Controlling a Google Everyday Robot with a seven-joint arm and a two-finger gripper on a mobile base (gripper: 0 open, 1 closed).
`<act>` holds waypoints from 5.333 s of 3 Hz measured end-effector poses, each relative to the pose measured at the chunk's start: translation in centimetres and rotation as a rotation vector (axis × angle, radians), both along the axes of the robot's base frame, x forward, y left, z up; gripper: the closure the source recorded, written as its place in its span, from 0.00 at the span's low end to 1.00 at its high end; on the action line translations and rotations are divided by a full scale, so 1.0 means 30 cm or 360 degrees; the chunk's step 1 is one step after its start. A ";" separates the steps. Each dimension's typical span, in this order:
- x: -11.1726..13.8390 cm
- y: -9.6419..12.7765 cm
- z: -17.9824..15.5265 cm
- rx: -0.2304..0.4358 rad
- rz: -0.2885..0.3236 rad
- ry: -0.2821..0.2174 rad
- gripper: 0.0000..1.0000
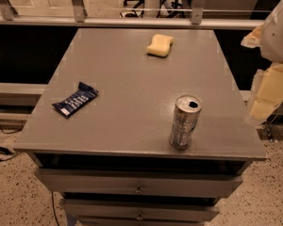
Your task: Pick rxbar blueberry
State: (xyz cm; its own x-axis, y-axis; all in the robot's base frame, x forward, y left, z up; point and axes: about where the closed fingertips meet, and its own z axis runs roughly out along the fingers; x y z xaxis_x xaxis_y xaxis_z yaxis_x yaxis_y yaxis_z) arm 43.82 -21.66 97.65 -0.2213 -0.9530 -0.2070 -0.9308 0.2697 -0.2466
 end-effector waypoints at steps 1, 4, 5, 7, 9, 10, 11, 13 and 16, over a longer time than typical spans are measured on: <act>0.016 0.035 -0.002 0.0015 0.0012 -0.0003 0.00; 0.156 0.427 -0.042 0.0216 0.0110 0.0105 0.00; 0.196 0.615 -0.081 0.0350 0.0136 0.0159 0.00; 0.229 0.666 -0.120 0.0405 0.0143 0.0168 0.00; 0.450 0.899 -0.278 0.0671 0.0121 0.0206 0.00; 0.505 1.010 -0.351 0.0809 0.0090 0.0264 0.00; 0.494 1.089 -0.387 0.0845 0.0115 0.0289 0.00; 0.460 1.211 -0.477 0.0905 0.0133 0.0383 0.26; 0.461 1.226 -0.480 0.0922 0.0120 0.0403 1.00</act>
Offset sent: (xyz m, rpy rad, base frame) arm 0.0245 0.0525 -0.0104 0.0509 0.0309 0.0326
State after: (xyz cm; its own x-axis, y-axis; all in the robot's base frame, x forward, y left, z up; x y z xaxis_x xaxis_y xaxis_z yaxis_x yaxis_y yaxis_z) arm 57.66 15.12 83.25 -0.2674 -0.7172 -0.6435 -0.9629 0.2247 0.1496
